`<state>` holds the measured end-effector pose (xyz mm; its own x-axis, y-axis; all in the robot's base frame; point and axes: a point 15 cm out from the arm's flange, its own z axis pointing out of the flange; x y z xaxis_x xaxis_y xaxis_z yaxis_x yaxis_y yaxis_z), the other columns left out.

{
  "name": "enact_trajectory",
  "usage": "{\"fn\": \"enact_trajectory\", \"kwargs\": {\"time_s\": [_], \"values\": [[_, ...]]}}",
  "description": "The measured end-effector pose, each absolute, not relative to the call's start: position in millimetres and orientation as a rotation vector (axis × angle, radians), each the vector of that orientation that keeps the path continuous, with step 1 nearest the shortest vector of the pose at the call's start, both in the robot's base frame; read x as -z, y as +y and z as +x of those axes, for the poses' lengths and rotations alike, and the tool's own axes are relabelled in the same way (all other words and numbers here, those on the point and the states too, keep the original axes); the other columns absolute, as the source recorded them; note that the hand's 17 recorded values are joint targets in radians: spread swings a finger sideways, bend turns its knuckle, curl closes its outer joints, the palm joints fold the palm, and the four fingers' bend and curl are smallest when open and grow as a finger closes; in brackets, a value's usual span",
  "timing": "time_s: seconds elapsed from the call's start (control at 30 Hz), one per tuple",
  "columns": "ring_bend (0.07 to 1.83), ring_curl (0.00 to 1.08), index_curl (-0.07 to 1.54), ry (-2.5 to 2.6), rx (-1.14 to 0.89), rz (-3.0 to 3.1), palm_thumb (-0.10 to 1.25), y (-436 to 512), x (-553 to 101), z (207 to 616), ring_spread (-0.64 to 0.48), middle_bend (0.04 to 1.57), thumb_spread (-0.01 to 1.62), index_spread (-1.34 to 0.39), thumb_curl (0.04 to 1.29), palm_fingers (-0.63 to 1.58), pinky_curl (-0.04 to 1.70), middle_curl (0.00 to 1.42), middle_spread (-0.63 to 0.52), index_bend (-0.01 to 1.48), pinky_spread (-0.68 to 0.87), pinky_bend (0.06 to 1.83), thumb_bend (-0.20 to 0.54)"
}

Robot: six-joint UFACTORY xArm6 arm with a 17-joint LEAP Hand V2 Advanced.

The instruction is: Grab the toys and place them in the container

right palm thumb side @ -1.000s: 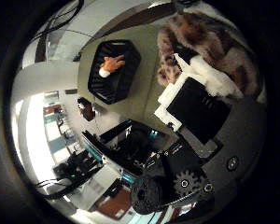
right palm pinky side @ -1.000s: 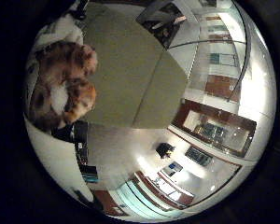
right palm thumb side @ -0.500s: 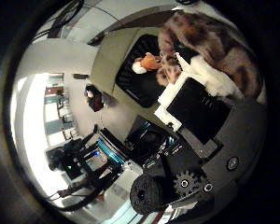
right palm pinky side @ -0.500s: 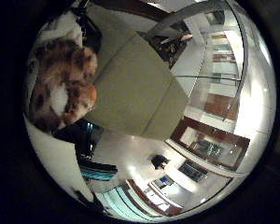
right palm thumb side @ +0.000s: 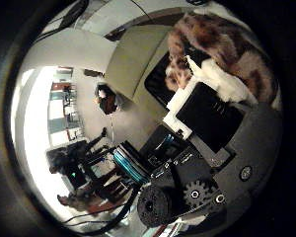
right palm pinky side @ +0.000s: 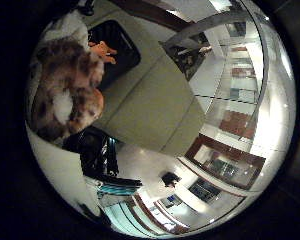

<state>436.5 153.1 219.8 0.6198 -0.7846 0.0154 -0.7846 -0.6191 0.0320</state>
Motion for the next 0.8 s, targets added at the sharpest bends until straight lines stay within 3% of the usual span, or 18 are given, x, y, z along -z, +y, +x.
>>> {"fn": "enact_trajectory", "kwargs": {"time_s": [0.2,0.37,0.5,0.63,0.67,0.8], "values": [[1.47,0.57,0.78,-1.334,0.002,2.817,0.99,175,-220,430,-0.16,1.34,0.69,-0.24,0.92,1.2,0.79,0.64,-0.11,1.12,-0.19,1.35,-0.019],[1.46,0.57,0.78,-1.349,-0.043,2.862,0.88,191,-229,435,-0.17,1.33,0.8,-0.24,0.88,1.18,0.78,0.63,-0.11,1.08,-0.2,1.35,-0.031],[1.38,0.53,0.74,-1.346,-0.054,2.89,0.78,195,-237,434,-0.16,1.24,0.85,-0.29,0.8,1.09,0.7,0.6,-0.13,0.86,-0.26,1.3,-0.038],[1.27,0.49,0.69,-1.321,-0.031,2.884,0.72,188,-231,422,-0.18,1.01,0.98,-0.37,0.67,0.8,0.61,0.54,-0.17,0.53,-0.37,1.19,-0.028],[1.23,0.48,0.68,-1.309,-0.027,2.885,0.71,186,-230,417,-0.19,0.96,1.0,-0.38,0.65,0.65,0.61,0.52,-0.18,0.52,-0.34,1.16,-0.028],[1.12,0.42,0.63,-1.263,0.0,2.887,0.65,181,-225,408,-0.16,0.84,1.09,-0.43,0.54,0.43,0.56,0.47,-0.17,0.49,-0.1,1.08,-0.03]]}}
